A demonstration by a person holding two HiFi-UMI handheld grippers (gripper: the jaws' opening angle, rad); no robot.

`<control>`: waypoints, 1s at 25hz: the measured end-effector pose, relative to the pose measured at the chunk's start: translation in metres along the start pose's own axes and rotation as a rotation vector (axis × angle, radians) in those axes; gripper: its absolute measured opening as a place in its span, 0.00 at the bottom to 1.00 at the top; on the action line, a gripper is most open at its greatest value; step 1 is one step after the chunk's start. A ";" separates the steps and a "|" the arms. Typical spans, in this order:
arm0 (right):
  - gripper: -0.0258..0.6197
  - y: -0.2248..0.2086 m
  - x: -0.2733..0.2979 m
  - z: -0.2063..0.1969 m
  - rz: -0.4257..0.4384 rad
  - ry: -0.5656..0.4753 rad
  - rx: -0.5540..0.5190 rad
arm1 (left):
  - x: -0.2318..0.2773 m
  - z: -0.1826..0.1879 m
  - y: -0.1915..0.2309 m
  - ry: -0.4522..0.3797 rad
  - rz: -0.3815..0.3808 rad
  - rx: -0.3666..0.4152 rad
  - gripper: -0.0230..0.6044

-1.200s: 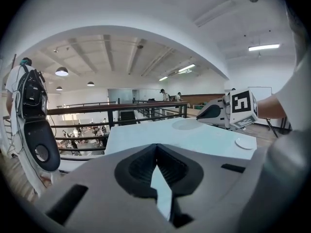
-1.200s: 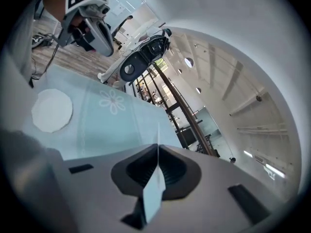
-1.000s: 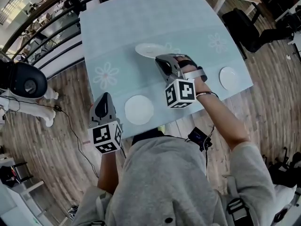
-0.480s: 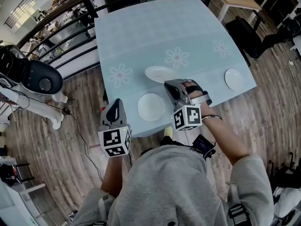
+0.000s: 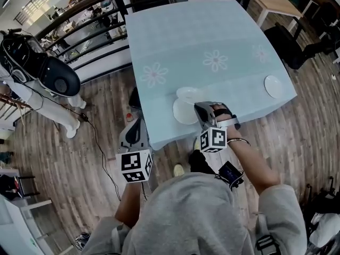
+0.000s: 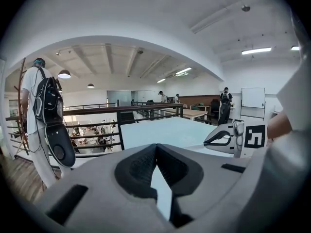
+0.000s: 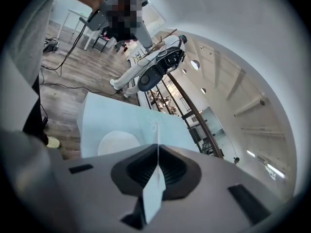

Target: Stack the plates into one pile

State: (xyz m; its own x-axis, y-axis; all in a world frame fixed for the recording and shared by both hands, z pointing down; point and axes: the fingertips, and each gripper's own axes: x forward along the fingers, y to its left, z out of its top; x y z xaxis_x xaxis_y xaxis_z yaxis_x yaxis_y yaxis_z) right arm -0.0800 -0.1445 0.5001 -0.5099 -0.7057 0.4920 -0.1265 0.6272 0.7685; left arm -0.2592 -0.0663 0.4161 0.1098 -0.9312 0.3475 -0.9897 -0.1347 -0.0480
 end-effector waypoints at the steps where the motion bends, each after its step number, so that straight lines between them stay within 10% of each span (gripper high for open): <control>1: 0.09 0.008 0.002 -0.001 0.003 0.011 -0.005 | -0.005 -0.003 0.001 0.004 0.000 0.001 0.06; 16: 0.09 0.113 0.043 0.003 0.137 0.131 -0.047 | -0.064 -0.039 0.025 0.049 0.037 0.011 0.06; 25: 0.09 0.152 0.058 -0.011 0.224 0.223 0.118 | -0.077 -0.045 0.029 0.041 0.027 0.018 0.06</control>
State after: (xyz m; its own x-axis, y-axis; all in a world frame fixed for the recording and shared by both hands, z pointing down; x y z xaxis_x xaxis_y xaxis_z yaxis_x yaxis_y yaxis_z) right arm -0.1190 -0.0938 0.6499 -0.3391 -0.5926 0.7306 -0.1369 0.7995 0.5849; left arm -0.3009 0.0165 0.4304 0.0790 -0.9198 0.3842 -0.9904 -0.1164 -0.0749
